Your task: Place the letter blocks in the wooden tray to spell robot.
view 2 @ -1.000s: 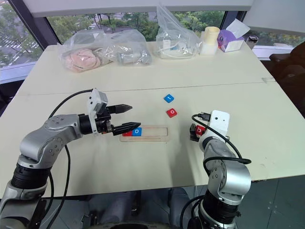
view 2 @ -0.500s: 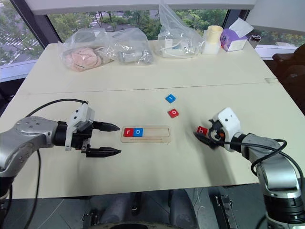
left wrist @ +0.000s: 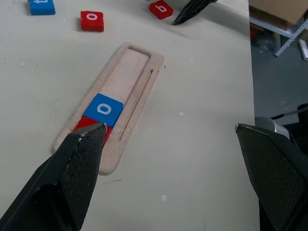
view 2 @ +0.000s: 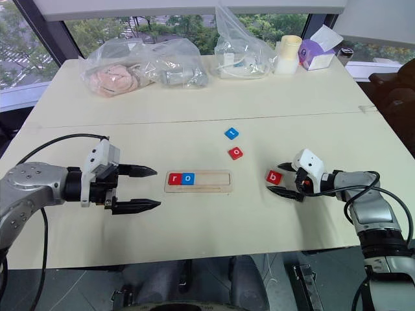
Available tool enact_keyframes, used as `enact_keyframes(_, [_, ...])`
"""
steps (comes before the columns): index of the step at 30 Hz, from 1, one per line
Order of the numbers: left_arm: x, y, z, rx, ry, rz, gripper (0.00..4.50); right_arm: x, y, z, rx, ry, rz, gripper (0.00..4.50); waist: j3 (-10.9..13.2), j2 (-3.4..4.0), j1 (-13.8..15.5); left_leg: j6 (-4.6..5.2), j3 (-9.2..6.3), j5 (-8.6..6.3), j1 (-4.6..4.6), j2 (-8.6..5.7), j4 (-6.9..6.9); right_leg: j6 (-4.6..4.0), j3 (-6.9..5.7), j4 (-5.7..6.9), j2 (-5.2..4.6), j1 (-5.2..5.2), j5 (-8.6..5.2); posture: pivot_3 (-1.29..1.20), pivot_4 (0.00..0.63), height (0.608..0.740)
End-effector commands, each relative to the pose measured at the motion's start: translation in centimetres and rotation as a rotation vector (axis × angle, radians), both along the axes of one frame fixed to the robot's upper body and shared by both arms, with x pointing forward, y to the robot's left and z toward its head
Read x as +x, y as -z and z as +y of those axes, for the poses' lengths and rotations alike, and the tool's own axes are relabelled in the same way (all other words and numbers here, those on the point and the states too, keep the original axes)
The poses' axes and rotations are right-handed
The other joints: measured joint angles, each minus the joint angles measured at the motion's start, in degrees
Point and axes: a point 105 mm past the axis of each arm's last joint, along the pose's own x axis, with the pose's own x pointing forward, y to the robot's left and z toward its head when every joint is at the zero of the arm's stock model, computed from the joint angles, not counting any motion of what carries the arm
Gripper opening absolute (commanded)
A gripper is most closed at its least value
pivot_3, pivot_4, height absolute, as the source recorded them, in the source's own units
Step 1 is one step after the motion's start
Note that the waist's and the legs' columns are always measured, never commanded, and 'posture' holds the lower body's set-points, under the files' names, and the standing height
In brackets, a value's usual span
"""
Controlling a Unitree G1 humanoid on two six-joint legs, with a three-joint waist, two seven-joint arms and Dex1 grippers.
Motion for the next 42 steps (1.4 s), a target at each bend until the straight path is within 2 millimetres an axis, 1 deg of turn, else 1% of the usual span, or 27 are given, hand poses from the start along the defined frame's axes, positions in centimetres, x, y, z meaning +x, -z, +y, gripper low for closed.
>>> enact_keyframes(1, [-0.2, -0.7, 0.2, 0.006, -0.006, -0.031, 4.50, 0.1, 0.0, 0.2, 0.004, -0.034, -0.007, 3.10, 0.00, 0.00, -0.05, 0.00, 0.00, 0.00, 0.03, -0.01, 0.01, 0.00, 0.00, 0.00, 0.00, 0.04, 0.00, 0.00, 0.150, 0.740])
enact_keyframes(4, [-0.2, -0.5, 0.8, 0.018, -0.023, -0.027, 4.50, 0.1, -0.4, 0.8, 0.024, -0.046, -0.007, 1.51, 0.00, 0.00, -0.06, 0.00, 0.00, 0.00, 0.06, 0.00, 0.01, 0.00, 0.01, 0.01, 0.00, 0.06, 0.00, 0.00, 0.150, 0.740])
enact_keyframes(5, [-0.2, -0.4, 1.0, 0.022, -0.030, -0.024, 4.50, 0.1, -0.5, 0.9, 0.018, -0.046, -0.006, 1.17, 0.00, 0.00, -0.06, 0.00, 0.00, 0.00, 0.07, 0.00, 0.01, 0.00, 0.00, 0.02, 0.01, 0.06, 0.00, 0.00, 0.150, 0.740])
enact_keyframes(7, [-0.2, 0.0, 1.3, 0.033, -0.039, -0.018, 4.50, 0.2, -0.9, 1.7, 0.030, -0.054, 0.001, 1.17, 0.00, 0.00, -0.13, 0.00, 0.00, 0.00, 0.07, 0.01, 0.00, 0.00, 0.01, 0.03, 0.01, 0.05, 0.00, 0.00, 0.150, 0.740])
enact_keyframes(10, [0.5, 1.1, 2.2, 0.078, -0.094, -0.038, 4.50, 0.5, -2.7, 5.1, 0.086, -0.132, -0.001, 1.17, 0.00, 0.01, -0.37, 0.00, 0.01, 0.00, 0.09, 0.03, -0.02, 0.00, 0.02, 0.05, 0.02, 0.02, 0.00, 0.00, 0.150, 0.740])
enact_keyframes(11, [0.6, 1.3, 2.3, 0.083, -0.101, -0.041, 4.50, 0.5, -3.1, 5.9, 0.092, -0.149, 0.000, 1.17, 0.00, 0.02, -0.47, 0.00, 0.01, 0.00, 0.09, 0.05, -0.01, -0.01, 0.03, 0.08, 0.05, -0.01, 0.01, 0.00, 0.150, 0.740])
enact_keyframes(12, [0.8, 1.3, 2.5, 0.079, -0.116, -0.044, 4.50, 0.5, -3.7, 7.2, 0.098, -0.186, -0.001, 1.17, 0.01, 0.03, -0.45, 0.00, 0.01, 0.00, 0.09, 0.09, -0.01, -0.02, 0.04, 0.10, 0.07, -0.03, 0.02, 0.00, 0.150, 0.740])
enact_keyframes(14, [0.6, 2.0, 3.5, 0.105, -0.146, -0.030, 4.50, 0.4, -4.7, 11.0, 0.090, -0.301, -0.007, 1.17, 0.02, 0.04, -0.44, -0.01, -0.01, 0.00, 0.09, 0.25, -0.01, -0.02, 0.03, 0.15, 0.08, -0.06, 0.02, 0.00, 0.150, 0.740])
enact_keyframes(15, [0.2, 2.5, 4.0, 0.127, -0.151, -0.016, 4.50, 0.3, -4.9, 12.7, 0.075, -0.349, -0.015, 1.17, 0.02, 0.04, -0.42, -0.01, 0.02, 0.00, 0.09, 0.26, -0.01, -0.02, 0.04, 0.15, 0.08, -0.07, 0.02, 0.00, 0.150, 0.740])
enact_keyframes(17, [-0.6, 3.0, 4.4, 0.146, -0.148, 0.009, 4.50, 0.2, -4.9, 15.0, 0.050, -0.415, -0.018, 1.17, 0.01, 0.02, -0.41, -0.03, 0.02, -0.02, 0.08, 0.34, -0.06, -0.04, 0.06, 0.13, 0.11, -0.13, 0.02, 0.00, 0.150, 0.740])
enact_keyframes(20, [-1.1, 3.0, 4.4, 0.133, -0.158, 0.011, 4.50, 0.6, -4.5, 17.0, 0.016, -0.455, -0.030, 1.17, 0.01, 0.01, 0.36, -0.15, 0.00, -0.09, 0.03, 0.35, -0.06, -0.04, 0.03, 0.08, 0.13, -0.15, 0.01, 0.00, 0.150, 0.740])
enact_keyframes(23, [-1.1, 2.9, 4.4, 0.121, -0.183, 0.001, 4.50, 1.0, -4.2, 17.7, 0.004, -0.471, -0.025, 1.17, 0.01, 0.00, 0.94, -0.19, 0.01, -0.11, -0.03, 0.29, 0.00, -0.05, 0.02, 0.00, 0.03, -0.14, 0.02, 0.00, 0.150, 0.740])
enact_keyframes(28, [-1.4, 3.1, 3.9, 0.098, -0.200, -0.002, 4.50, 1.2, -2.9, 18.6, -0.055, -0.524, -0.006, 1.17, 0.01, 0.00, 0.81, -0.20, 0.08, -0.12, -0.03, 0.17, 0.03, -0.05, 0.11, -0.01, -0.06, -0.13, 0.03, 0.00, 0.150, 0.740])
enact_keyframes(32, [-1.6, 3.0, 4.1, 0.095, -0.213, -0.004, 4.50, 1.7, -2.0, 18.3, -0.072, -0.511, 0.019, 1.17, 0.01, 0.00, 0.58, -0.19, 0.15, -0.11, -0.01, 0.26, -0.01, -0.05, 0.10, 0.08, 0.10, -0.18, 0.03, 0.00, 0.150, 0.740])
enact_keyframes(35, [-1.5, 3.0, 4.6, 0.105, -0.227, -0.007, 4.50, 1.8, -2.1, 18.4, -0.064, -0.513, 0.019, 1.17, 0.01, 0.00, -0.02, -0.19, 0.15, -0.11, 0.01, 0.25, -0.01, -0.05, 0.09, 0.11, 0.16, -0.18, 0.03, 0.00, 0.150, 0.740])
enact_keyframes(42, [-1.1, 3.0, 4.0, 0.085, -0.224, -0.013, 4.50, 1.9, -1.8, 19.0, -0.060, -0.506, 0.012, 1.17, 0.01, 0.00, -0.27, -0.19, 0.16, -0.11, 0.09, 0.50, 0.02, -0.12, 0.10, 0.14, 0.37, -0.15, 0.07, 0.00, 0.150, 0.740])
